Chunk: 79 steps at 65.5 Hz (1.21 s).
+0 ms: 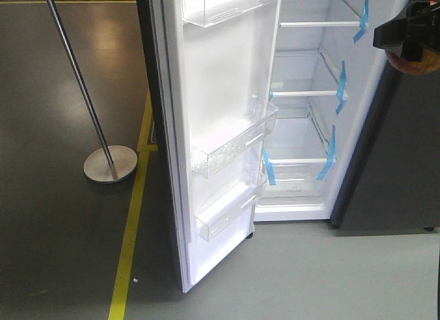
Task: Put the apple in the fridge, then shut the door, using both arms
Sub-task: 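Position the base in front of the fridge door bins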
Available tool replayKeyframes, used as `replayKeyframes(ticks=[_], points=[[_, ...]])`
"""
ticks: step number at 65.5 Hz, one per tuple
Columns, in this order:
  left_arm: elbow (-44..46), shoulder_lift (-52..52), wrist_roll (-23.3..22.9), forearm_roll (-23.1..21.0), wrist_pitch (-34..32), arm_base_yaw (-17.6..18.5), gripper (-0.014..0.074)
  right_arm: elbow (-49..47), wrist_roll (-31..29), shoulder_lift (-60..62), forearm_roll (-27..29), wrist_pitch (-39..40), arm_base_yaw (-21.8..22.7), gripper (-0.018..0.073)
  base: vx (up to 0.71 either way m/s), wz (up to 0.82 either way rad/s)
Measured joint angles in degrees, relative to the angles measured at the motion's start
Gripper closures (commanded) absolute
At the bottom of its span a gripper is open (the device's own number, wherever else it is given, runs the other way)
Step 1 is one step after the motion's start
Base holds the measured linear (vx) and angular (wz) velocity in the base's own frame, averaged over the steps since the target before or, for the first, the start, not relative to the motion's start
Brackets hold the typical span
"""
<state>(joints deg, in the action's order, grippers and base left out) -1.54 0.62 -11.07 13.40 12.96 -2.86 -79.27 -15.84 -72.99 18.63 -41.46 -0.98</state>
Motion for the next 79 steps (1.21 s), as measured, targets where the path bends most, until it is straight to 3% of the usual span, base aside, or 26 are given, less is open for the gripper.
replayKeyframes(ticks=[79], points=[[0.0, 0.0, 0.0, 0.0, 0.0, 0.0, 0.0604, 0.0, 0.0, 0.0, 0.0, 0.0, 0.0, 0.0419, 0.10, -0.01]])
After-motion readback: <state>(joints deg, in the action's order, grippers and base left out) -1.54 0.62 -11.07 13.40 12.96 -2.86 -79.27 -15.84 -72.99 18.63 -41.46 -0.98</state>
